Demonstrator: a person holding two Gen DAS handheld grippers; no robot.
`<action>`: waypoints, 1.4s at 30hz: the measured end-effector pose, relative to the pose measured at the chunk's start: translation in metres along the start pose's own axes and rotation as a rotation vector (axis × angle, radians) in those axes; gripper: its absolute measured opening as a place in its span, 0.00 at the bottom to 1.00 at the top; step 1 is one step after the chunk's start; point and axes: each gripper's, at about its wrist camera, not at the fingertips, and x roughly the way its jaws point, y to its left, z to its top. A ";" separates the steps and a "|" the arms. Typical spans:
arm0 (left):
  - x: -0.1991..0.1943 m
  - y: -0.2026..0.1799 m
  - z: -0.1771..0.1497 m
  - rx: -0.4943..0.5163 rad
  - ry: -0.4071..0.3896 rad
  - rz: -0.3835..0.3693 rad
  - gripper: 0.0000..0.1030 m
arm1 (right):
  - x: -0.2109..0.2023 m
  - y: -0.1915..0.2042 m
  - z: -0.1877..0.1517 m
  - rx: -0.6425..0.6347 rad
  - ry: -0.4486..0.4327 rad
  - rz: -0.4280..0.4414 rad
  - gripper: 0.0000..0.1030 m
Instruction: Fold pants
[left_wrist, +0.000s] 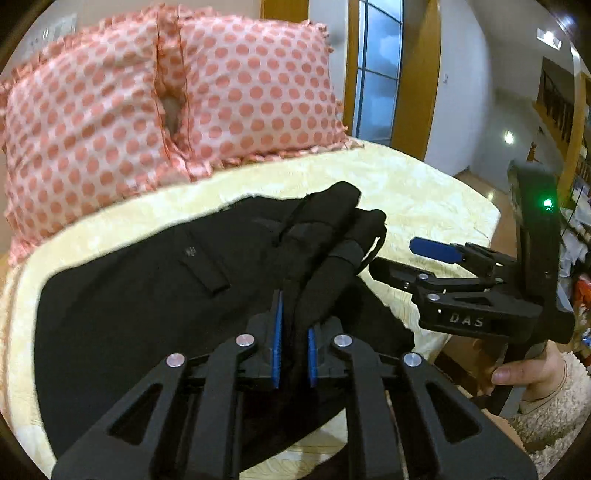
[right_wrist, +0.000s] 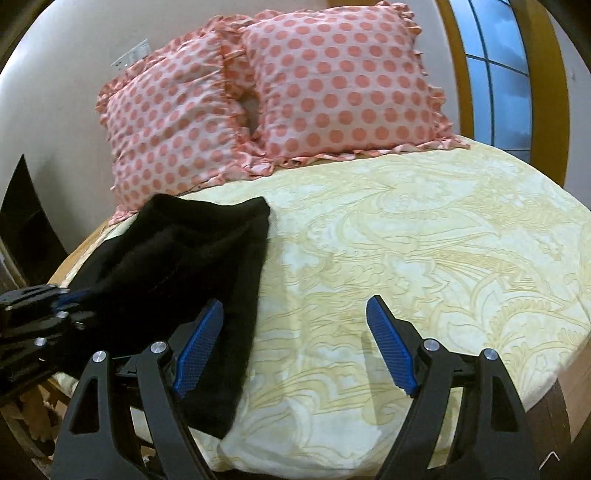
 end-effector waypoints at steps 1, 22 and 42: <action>-0.006 0.004 0.001 -0.021 -0.011 -0.008 0.10 | -0.001 -0.001 0.000 0.003 -0.004 -0.003 0.79; -0.038 0.005 -0.043 -0.062 -0.036 -0.194 0.78 | -0.043 0.007 0.028 -0.037 -0.200 -0.091 0.81; -0.034 0.093 -0.069 -0.297 -0.024 0.329 0.93 | 0.003 0.117 -0.017 -0.365 -0.062 0.078 0.83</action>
